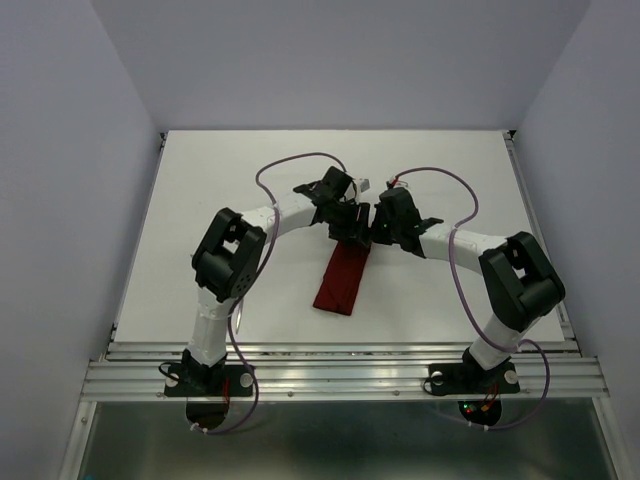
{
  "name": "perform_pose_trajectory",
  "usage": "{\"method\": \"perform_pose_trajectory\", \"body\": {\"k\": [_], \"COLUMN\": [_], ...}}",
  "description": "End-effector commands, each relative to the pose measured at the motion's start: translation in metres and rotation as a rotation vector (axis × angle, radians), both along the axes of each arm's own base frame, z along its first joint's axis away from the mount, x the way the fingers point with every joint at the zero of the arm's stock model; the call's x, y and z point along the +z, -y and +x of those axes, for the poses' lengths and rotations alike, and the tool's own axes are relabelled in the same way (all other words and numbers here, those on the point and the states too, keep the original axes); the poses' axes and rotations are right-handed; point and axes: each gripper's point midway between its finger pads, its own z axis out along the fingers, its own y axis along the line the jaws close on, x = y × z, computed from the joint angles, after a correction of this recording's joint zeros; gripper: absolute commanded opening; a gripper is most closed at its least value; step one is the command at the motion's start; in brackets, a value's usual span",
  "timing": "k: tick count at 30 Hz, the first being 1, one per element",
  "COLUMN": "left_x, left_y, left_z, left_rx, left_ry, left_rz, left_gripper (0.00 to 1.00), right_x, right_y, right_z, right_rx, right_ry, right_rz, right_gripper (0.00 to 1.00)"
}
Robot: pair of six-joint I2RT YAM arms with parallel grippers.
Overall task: Fold the napkin into a case and place the utensils inside
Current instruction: Stuff the top corner of the smaller-rectangle-folded napkin into the folded napkin.
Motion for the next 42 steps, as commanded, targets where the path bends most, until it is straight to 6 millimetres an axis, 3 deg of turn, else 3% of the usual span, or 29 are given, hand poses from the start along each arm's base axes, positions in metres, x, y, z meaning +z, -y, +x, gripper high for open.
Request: {"method": "perform_pose_trajectory", "body": {"k": [1,5,6,8,13,21,31,42], "left_x": [0.039,0.042,0.042,0.039,0.028,0.003,0.005,0.006], "left_y": [-0.001,-0.01,-0.015,-0.02,-0.029,-0.019,0.014,0.022], "left_z": [-0.003,-0.002,0.002,0.004,0.021,0.025,0.016,0.01], "left_rx": [-0.047,-0.04,-0.029,-0.016,0.055,0.062,-0.001,-0.009], "left_ry": [0.093,0.108,0.11,0.1,0.09,0.04,0.019,-0.003], "left_rz": [-0.051,-0.063,-0.068,-0.064,-0.033,-0.017,-0.078,-0.12], "left_gripper": [0.61,0.28,0.14,0.0,0.0,0.0,0.0,0.0], "right_x": [0.009,0.009,0.01,0.01,0.011,0.015,0.02,0.021], "right_y": [-0.005,-0.005,-0.005,-0.005,-0.005,-0.007,-0.009,-0.01], "right_z": [0.005,0.005,0.005,0.005,0.004,0.005,0.007,0.007], "right_rx": [-0.002,-0.003,-0.001,-0.002,-0.001,0.003,0.009,0.008], "right_ry": [0.03,0.032,0.033,0.033,0.032,0.04,0.049,0.047], "right_rz": [0.021,0.017,0.018,0.019,0.024,0.031,0.039,0.044], "right_gripper": [0.01,0.01,0.01,0.01,0.01,0.01,0.01,0.01]}}
